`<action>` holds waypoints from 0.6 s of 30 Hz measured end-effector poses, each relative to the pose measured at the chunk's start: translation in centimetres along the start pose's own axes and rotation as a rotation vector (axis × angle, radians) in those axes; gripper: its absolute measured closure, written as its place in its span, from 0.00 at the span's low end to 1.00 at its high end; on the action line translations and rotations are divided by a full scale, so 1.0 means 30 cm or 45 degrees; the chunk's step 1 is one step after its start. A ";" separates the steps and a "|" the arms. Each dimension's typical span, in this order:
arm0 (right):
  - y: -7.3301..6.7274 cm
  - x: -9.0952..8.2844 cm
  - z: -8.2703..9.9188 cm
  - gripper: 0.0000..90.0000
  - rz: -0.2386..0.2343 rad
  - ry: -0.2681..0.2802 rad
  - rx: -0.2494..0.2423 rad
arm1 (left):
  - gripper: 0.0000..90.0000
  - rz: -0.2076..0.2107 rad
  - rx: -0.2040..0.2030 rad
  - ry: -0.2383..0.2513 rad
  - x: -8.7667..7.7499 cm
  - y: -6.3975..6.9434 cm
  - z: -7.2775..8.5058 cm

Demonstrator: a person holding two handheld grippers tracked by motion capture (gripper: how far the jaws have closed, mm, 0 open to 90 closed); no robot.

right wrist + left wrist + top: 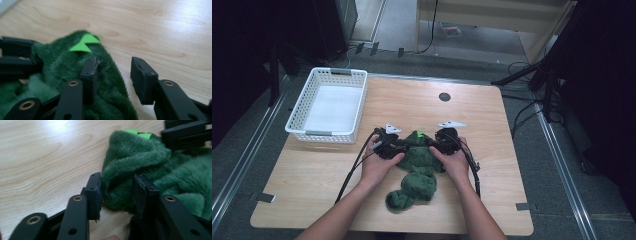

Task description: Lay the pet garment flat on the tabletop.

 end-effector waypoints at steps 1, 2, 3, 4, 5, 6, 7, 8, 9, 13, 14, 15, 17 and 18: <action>0.003 0.000 0.012 0.75 0.022 0.003 -0.022 | 0.76 -0.005 0.026 0.002 -0.002 0.002 0.001; 0.012 0.000 0.025 0.79 0.064 -0.008 -0.052 | 0.80 -0.019 0.057 0.001 -0.003 0.000 0.002; 0.025 0.000 0.039 0.83 0.111 -0.030 -0.071 | 0.84 -0.040 0.088 -0.005 -0.003 -0.002 0.004; 0.038 -0.004 0.048 0.86 0.124 -0.022 -0.059 | 0.86 -0.055 0.121 -0.014 -0.001 -0.005 0.008; 0.054 -0.011 0.055 0.89 0.128 -0.008 -0.036 | 0.88 -0.078 0.157 -0.032 0.003 -0.011 0.015; 0.072 -0.015 0.062 0.92 0.165 -0.011 -0.025 | 0.90 -0.077 0.188 -0.026 0.003 -0.013 0.016; 0.091 -0.021 0.069 0.93 0.210 -0.021 -0.022 | 0.90 -0.086 0.201 -0.025 0.002 -0.015 0.016; 0.105 -0.025 0.072 0.92 0.218 -0.019 -0.005 | 0.89 -0.093 0.207 -0.025 0.002 -0.016 0.015; 0.115 -0.030 0.075 0.90 0.207 -0.018 0.017 | 0.89 -0.080 0.209 -0.021 0.000 -0.016 0.012; 0.124 -0.068 0.042 0.80 0.109 0.111 0.093 | 0.70 0.138 -0.017 0.088 -0.038 -0.026 -0.028; 0.121 -0.078 0.028 0.78 0.085 0.142 0.104 | 0.66 0.155 -0.081 0.133 -0.052 -0.039 -0.044; 0.118 -0.084 0.015 0.76 0.065 0.159 0.103 | 0.65 0.155 -0.133 0.165 -0.062 -0.053 -0.058; 0.104 -0.083 -0.005 0.71 0.011 0.162 0.107 | 0.68 0.154 -0.219 0.187 -0.072 -0.073 -0.077; 0.095 -0.075 -0.010 0.69 -0.015 0.152 0.109 | 0.69 0.149 -0.258 0.183 -0.072 -0.077 -0.080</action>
Point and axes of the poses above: each handheld gripper's, and its own axes: x roughly forward along the jaws, z roughly out of its underside, y roughly to its right, the point moved 7 cm from there along x, roughly forward along the jaws, and after that the axes turned 11 degrees about -x, right-handed, at the moved point
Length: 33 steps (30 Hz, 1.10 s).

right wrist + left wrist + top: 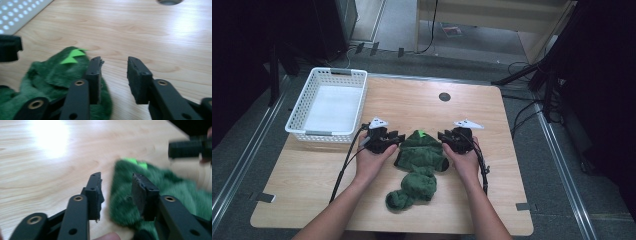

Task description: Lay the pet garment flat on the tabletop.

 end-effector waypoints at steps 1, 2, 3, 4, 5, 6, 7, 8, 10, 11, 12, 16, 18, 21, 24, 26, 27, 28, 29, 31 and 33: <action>-0.011 0.010 0.001 0.66 -0.040 -0.020 0.000 | 0.69 -0.025 -0.015 -0.018 0.005 -0.006 0.001; -0.022 0.023 0.006 0.63 -0.076 -0.047 -0.005 | 0.69 -0.046 -0.031 -0.055 0.016 -0.009 0.009; -0.031 0.036 0.015 0.60 -0.095 -0.084 -0.014 | 0.68 -0.055 -0.041 -0.103 0.030 -0.009 0.021; -0.036 0.048 0.026 0.60 -0.098 -0.113 -0.033 | 0.67 -0.056 -0.044 -0.149 0.045 -0.007 0.035; -0.039 0.057 0.039 0.61 -0.093 -0.142 -0.048 | 0.66 -0.052 -0.036 -0.188 0.059 -0.002 0.050; -0.042 0.065 0.050 0.62 -0.088 -0.157 -0.055 | 0.64 -0.057 -0.021 -0.210 0.070 0.002 0.064; -0.043 0.068 0.060 0.66 -0.082 -0.162 -0.066 | 0.64 -0.065 0.001 -0.220 0.077 0.006 0.074; -0.045 0.065 0.066 0.70 -0.078 -0.151 -0.073 | 0.65 -0.076 0.030 -0.215 0.080 0.012 0.079; -0.052 0.059 0.073 0.78 -0.072 -0.150 -0.089 | 0.73 -0.102 0.096 -0.223 0.084 0.024 0.086; -0.053 0.058 0.075 0.83 -0.065 -0.155 -0.111 | 0.78 -0.101 0.118 -0.232 0.088 0.032 0.090; -0.052 0.057 0.075 0.89 -0.055 -0.163 -0.126 | 0.87 -0.116 0.160 -0.240 0.092 0.036 0.092; -0.034 0.043 0.040 0.99 0.012 -0.099 -0.160 | 0.99 -0.162 0.258 -0.206 0.093 0.043 0.053; -0.020 0.030 -0.002 0.99 0.032 -0.021 -0.149 | 1.00 -0.171 0.258 -0.141 0.094 0.050 -0.001; -0.004 0.014 -0.065 0.97 0.087 0.066 -0.175 | 0.97 -0.208 0.298 -0.053 0.105 0.060 -0.078; 0.051 0.019 -0.082 0.74 0.191 0.017 -0.100 | 0.60 -0.294 0.264 -0.036 0.122 0.032 -0.101; 0.078 -0.009 -0.075 0.69 0.134 0.026 0.035 | 0.50 -0.223 0.198 -0.054 0.102 0.021 -0.087; 0.080 -0.032 -0.067 0.68 0.105 0.040 0.065 | 0.48 -0.204 0.185 -0.045 0.087 0.016 -0.076; 0.078 -0.057 -0.054 0.67 0.085 0.053 0.051 | 0.48 -0.189 0.177 -0.042 0.072 0.011 -0.062; 0.070 -0.084 -0.036 0.66 0.074 0.064 0.026 | 0.48 -0.164 0.169 -0.057 0.058 0.005 -0.044; 0.047 -0.142 0.009 0.67 0.067 0.078 -0.017 | 0.49 -0.102 0.144 -0.089 0.038 -0.001 -0.006; 0.008 -0.197 0.056 0.67 0.023 0.116 -0.012 | 0.49 -0.038 0.111 -0.104 0.019 0.002 0.025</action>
Point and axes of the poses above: each handheld gripper's, and its own axes: x roughly forward along the jaws, z roughly out of its underside, y roughly to its right, the point moved 7 cm from there along x, roughly forward along the jaws, and after that the axes turned 11 degrees about -x, right-handed, at the moved point
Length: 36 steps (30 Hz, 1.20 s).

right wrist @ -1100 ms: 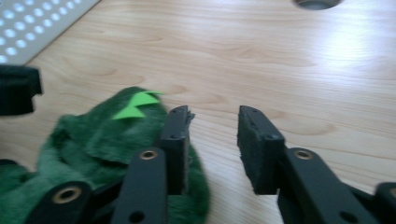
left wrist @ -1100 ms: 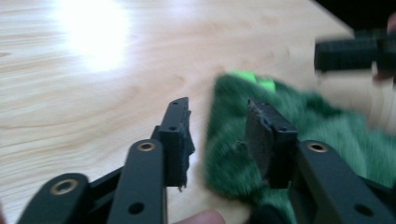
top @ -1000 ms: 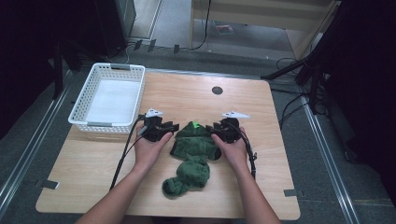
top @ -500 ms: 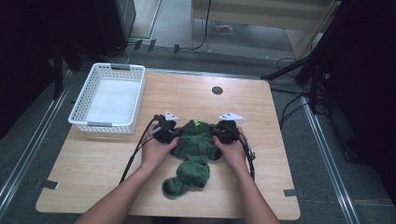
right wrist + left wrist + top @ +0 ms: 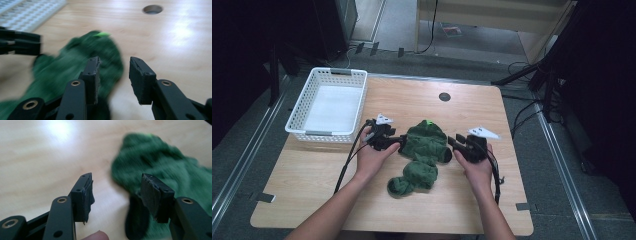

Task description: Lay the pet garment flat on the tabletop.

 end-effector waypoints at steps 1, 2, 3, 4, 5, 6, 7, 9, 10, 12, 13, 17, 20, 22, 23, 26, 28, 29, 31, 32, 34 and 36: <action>-0.024 -0.024 0.020 0.68 -0.022 0.008 -0.013 | 0.49 0.037 -0.005 -0.001 -0.008 0.006 0.011; -0.050 -0.041 0.038 0.68 -0.049 0.020 -0.027 | 0.49 0.064 -0.016 -0.003 -0.014 0.012 0.020; -0.075 -0.049 0.056 0.67 -0.086 0.014 -0.040 | 0.49 0.089 -0.032 0.002 -0.018 0.018 0.026; -0.096 -0.049 0.071 0.65 -0.107 -0.013 -0.051 | 0.49 0.115 -0.046 -0.002 -0.019 0.023 0.030; -0.111 -0.042 0.080 0.64 -0.120 -0.030 -0.065 | 0.49 0.136 -0.064 -0.008 -0.018 0.023 0.031; -0.122 -0.032 0.083 0.62 -0.137 -0.047 -0.067 | 0.49 0.150 -0.109 -0.010 -0.015 0.016 0.031; -0.126 -0.016 0.088 0.61 -0.136 -0.071 -0.077 | 0.49 0.174 -0.171 -0.009 -0.012 0.009 0.030; -0.108 0.021 0.101 0.66 -0.071 -0.128 -0.046 | 0.51 0.188 -0.228 -0.030 0.001 -0.003 0.036; -0.095 0.039 0.109 0.72 -0.057 -0.153 0.005 | 0.52 0.173 -0.222 -0.053 0.010 -0.004 0.045; -0.075 0.066 0.118 0.90 -0.050 -0.175 0.080 | 0.58 0.174 -0.200 -0.103 0.029 0.003 0.062; -0.076 0.075 0.114 0.93 -0.071 -0.167 0.086 | 0.65 0.178 -0.182 -0.132 0.033 0.006 0.069; -0.097 0.083 0.052 0.95 -0.075 -0.105 0.000 | 0.94 0.181 -0.192 -0.182 0.022 -0.012 0.063; -0.082 0.067 -0.010 0.96 -0.031 -0.051 -0.002 | 0.96 0.137 -0.164 -0.176 0.003 -0.029 0.048; -0.066 0.067 -0.016 0.96 0.002 -0.073 0.021 | 0.96 0.099 -0.129 -0.194 0.003 -0.036 0.053; -0.062 0.076 -0.002 0.96 0.019 -0.115 0.001 | 0.96 0.084 -0.117 -0.201 0.007 -0.040 0.058; -0.048 0.113 0.071 0.96 0.053 -0.244 -0.052 | 0.95 0.060 -0.098 -0.196 0.015 -0.039 0.063; -0.032 0.117 0.097 0.91 0.039 -0.245 0.021 | 0.87 0.045 -0.076 -0.175 0.014 -0.031 0.060; -0.028 0.109 0.094 0.85 0.041 -0.225 0.044 | 0.76 0.032 -0.071 -0.159 0.009 -0.025 0.059; -0.035 0.079 0.068 0.73 0.039 -0.161 0.050 | 0.60 0.036 -0.055 -0.118 -0.013 -0.013 0.056; -0.044 0.058 0.050 0.69 0.027 -0.125 0.041 | 0.56 0.055 -0.048 -0.102 -0.031 -0.007 0.054; -0.071 0.010 0.012 0.65 0.011 -0.061 0.010 | 0.51 0.070 -0.027 -0.065 -0.074 0.005 0.058; -0.113 -0.030 -0.015 0.63 -0.020 -0.024 -0.020 | 0.50 0.090 -0.022 -0.035 -0.116 0.018 0.075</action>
Point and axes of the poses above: each handheld gripper's, and its own axes: x roughly forward along the jaws, z roughly out of its underside, y roughly to its right, the point moved 7 cm from there along x, roughly forward along the jaws, and after that the axes turned 11 degrees about -x, right-handed, at the moved point
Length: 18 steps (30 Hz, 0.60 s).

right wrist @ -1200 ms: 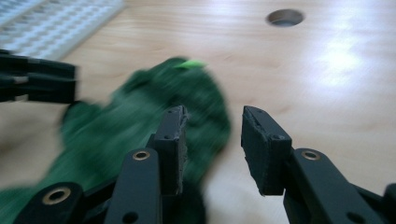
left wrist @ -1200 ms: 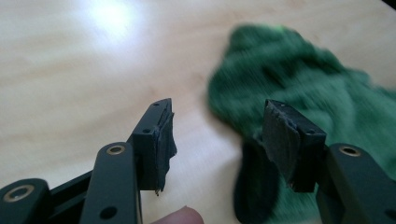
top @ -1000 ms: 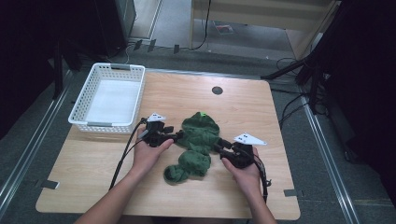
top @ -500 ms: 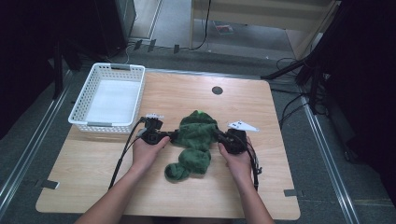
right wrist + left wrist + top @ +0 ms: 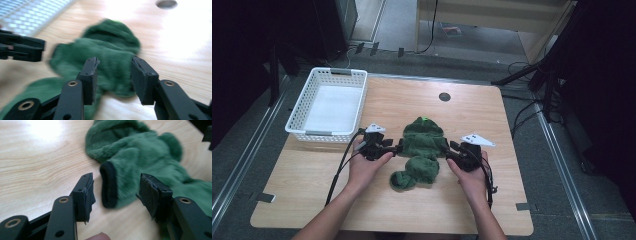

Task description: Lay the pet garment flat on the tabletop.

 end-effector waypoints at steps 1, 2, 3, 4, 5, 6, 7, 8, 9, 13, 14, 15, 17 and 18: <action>-0.026 -0.013 -0.008 0.62 -0.027 0.008 -0.014 | 0.50 0.009 0.015 0.008 -0.018 0.005 0.014; -0.056 -0.022 -0.012 0.61 -0.060 0.008 -0.031 | 0.50 0.019 0.019 0.014 -0.035 0.011 0.031; -0.088 -0.025 -0.013 0.60 -0.092 0.002 -0.053 | 0.50 0.032 0.020 0.021 -0.051 0.017 0.050; -0.119 -0.025 -0.014 0.59 -0.117 0.000 -0.076 | 0.50 0.045 0.014 0.028 -0.064 0.025 0.072; -0.151 -0.023 -0.012 0.58 -0.148 -0.001 -0.096 | 0.50 0.052 0.019 0.024 -0.073 0.031 0.096; -0.182 -0.019 -0.009 0.56 -0.176 -0.005 -0.108 | 0.50 0.058 0.022 0.019 -0.083 0.036 0.118; -0.211 -0.012 -0.005 0.54 -0.202 -0.012 -0.125 | 0.50 0.070 0.017 0.023 -0.092 0.039 0.138; -0.238 -0.003 0.002 0.52 -0.223 -0.028 -0.136 | 0.51 0.078 0.010 0.025 -0.101 0.040 0.158; -0.262 0.009 0.011 0.51 -0.241 -0.048 -0.151 | 0.52 0.087 0.005 0.027 -0.108 0.041 0.176; -0.315 0.057 0.064 0.56 -0.230 -0.120 -0.218 | 0.57 0.081 0.050 0.007 -0.109 0.047 0.239; -0.319 0.070 0.081 0.63 -0.203 -0.143 -0.244 | 0.60 0.079 0.065 -0.001 -0.106 0.050 0.250; -0.318 0.080 0.097 0.73 -0.165 -0.161 -0.278 | 0.63 0.081 0.069 -0.005 -0.104 0.052 0.258; -0.312 0.081 0.110 0.90 -0.125 -0.151 -0.310 | 0.68 0.084 0.089 -0.013 -0.097 0.055 0.270; -0.307 0.073 0.105 0.93 -0.130 -0.128 -0.284 | 0.72 0.085 0.105 -0.023 -0.093 0.056 0.276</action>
Point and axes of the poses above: each handheld gripper's, and its own axes: x roughly forward along the jaws, z roughly out of its underside, y roughly to its right, the point moved 7 cm from there along x, roughly forward along the jaws, and after that the axes turned 11 degrees about -x, right-handed, at the moved point
